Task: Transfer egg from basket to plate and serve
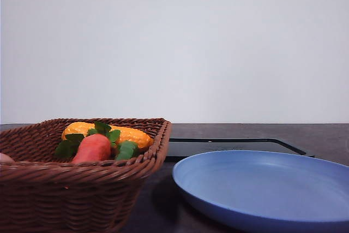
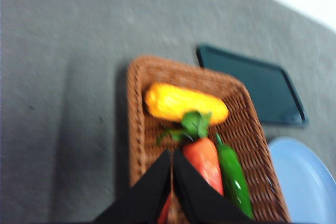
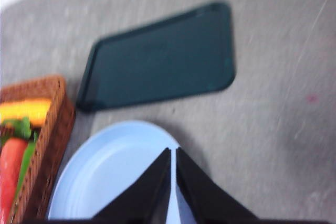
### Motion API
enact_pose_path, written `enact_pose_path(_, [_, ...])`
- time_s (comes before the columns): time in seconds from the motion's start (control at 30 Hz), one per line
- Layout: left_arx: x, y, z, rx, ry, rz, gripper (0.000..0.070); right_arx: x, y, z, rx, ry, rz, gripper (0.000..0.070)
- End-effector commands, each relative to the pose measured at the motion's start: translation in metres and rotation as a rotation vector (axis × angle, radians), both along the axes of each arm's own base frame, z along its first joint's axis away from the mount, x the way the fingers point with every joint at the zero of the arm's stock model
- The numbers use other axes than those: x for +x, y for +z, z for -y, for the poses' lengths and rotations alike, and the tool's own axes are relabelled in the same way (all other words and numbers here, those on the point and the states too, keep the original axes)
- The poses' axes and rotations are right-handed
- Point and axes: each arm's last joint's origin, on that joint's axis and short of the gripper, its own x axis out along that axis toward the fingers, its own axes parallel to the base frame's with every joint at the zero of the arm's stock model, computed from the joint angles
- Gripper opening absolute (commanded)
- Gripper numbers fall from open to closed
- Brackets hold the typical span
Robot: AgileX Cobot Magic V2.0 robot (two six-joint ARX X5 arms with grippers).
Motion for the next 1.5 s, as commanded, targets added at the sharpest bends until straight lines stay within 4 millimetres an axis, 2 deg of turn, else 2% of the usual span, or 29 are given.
enact_pose_path(0.0, [0.005,0.007,0.002,0.031,-0.067,0.006,0.0,0.005,0.003,-0.001,-0.031,0.057,-0.021,0.0])
enact_pose_path(0.13, [0.014,0.012,0.005,0.009,-0.169,-0.044,0.0005,0.015,-0.001,-0.002,-0.026,0.114,-0.122,0.0])
enact_pose_path(0.2, [0.017,0.011,0.006,-0.012,-0.199,-0.057,0.0029,0.018,-0.006,-0.002,-0.033,0.121,-0.165,0.0024])
enact_pose_path(0.33, [0.02,0.008,0.007,-0.021,-0.21,-0.081,0.0179,0.025,-0.017,-0.002,-0.041,0.12,-0.263,0.0196])
enact_pose_path(0.4, [0.021,0.008,0.007,-0.023,-0.208,-0.086,0.025,0.029,-0.023,-0.002,-0.04,0.124,-0.302,0.0223])
enact_pose_path(0.5, [0.021,0.008,0.007,-0.026,-0.206,-0.088,0.0279,0.035,-0.03,-0.004,-0.041,0.139,-0.354,0.0223])
enact_pose_path(0.8, [0.021,0.008,0.007,-0.039,-0.196,-0.097,0.0279,0.054,-0.054,-0.017,-0.049,0.206,-0.472,0.0223])
enact_pose_path(1.27, [0.021,0.008,0.007,-0.037,-0.197,-0.096,0.0279,0.077,-0.084,-0.032,-0.048,0.247,-0.551,0.0207])
enact_pose_path(1.33, [0.021,0.008,0.007,-0.037,-0.198,-0.096,0.0279,0.079,-0.086,-0.033,-0.047,0.246,-0.553,0.0172])
enact_pose_path(1.47, [0.021,0.008,0.007,-0.037,-0.198,-0.097,0.0279,0.081,-0.09,-0.033,-0.046,0.239,-0.561,0.0055])
